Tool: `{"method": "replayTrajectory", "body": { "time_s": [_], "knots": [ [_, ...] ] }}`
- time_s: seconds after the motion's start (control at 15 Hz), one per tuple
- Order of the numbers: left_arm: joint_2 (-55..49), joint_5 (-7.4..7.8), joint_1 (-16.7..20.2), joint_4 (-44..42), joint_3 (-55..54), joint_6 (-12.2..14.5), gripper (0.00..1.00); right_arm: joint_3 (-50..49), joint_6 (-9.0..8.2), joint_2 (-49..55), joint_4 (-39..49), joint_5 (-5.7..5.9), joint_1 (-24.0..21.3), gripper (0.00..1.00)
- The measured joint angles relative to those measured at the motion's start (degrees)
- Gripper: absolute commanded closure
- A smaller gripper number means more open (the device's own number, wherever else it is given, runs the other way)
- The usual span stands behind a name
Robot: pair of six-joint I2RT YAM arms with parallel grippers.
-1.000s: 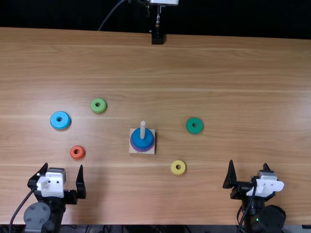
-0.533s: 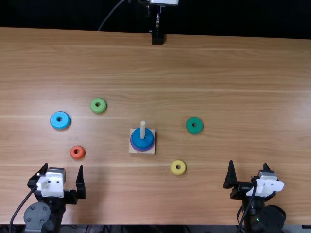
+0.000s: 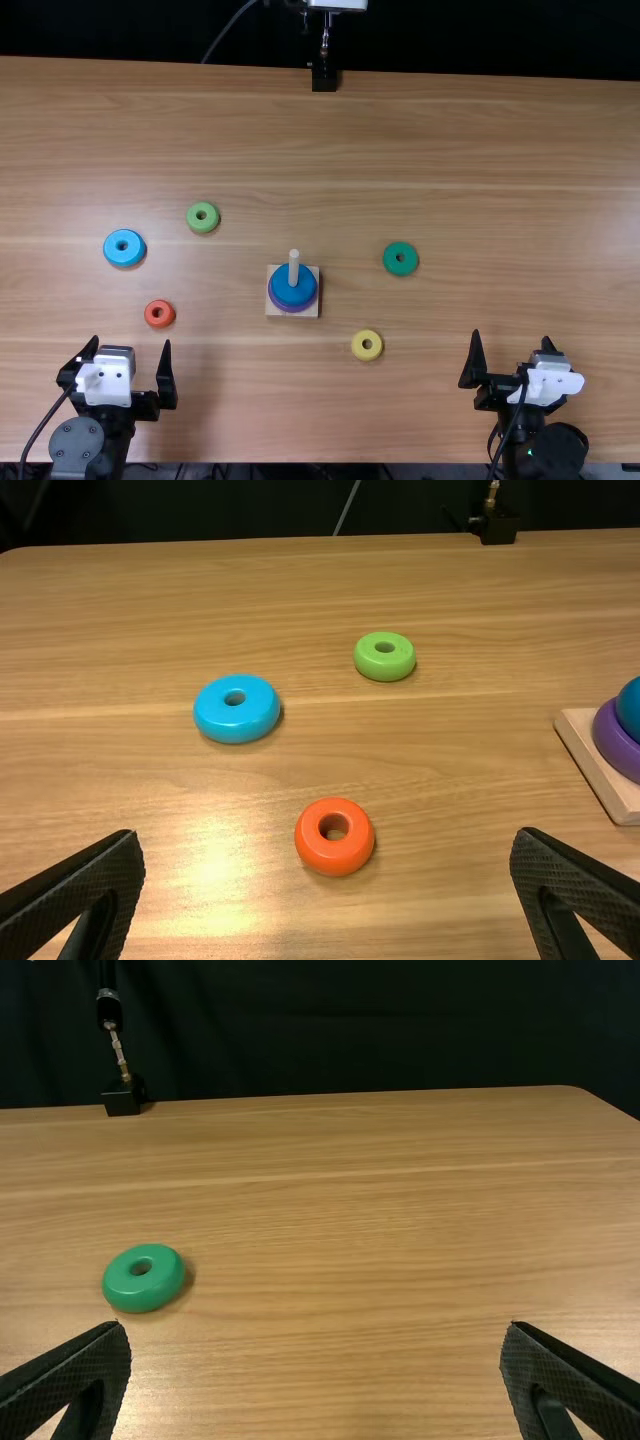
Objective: Build the Hanoi tower: stack the rings onto the peg from bottom to top in this color order: purple, dark blue, light blue, dark green, light green, yellow, orange.
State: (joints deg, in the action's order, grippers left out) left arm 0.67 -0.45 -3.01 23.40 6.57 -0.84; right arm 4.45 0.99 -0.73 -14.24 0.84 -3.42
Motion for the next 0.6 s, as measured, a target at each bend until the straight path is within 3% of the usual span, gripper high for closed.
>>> {"method": "replayTrajectory", "body": {
  "time_s": [0.27,0.6],
  "knots": [
    [3.5,-0.28,0.0,3.0,3.2,0.0,0.0,0.0,0.0,0.0,0.0,0.02,0.0,0.0],
    [21.1,-0.63,2.1,6.2,23.8,0.0,0.0,0.0,0.0,0.0,0.0,0.0,0.0,0.0]
  ]
}}
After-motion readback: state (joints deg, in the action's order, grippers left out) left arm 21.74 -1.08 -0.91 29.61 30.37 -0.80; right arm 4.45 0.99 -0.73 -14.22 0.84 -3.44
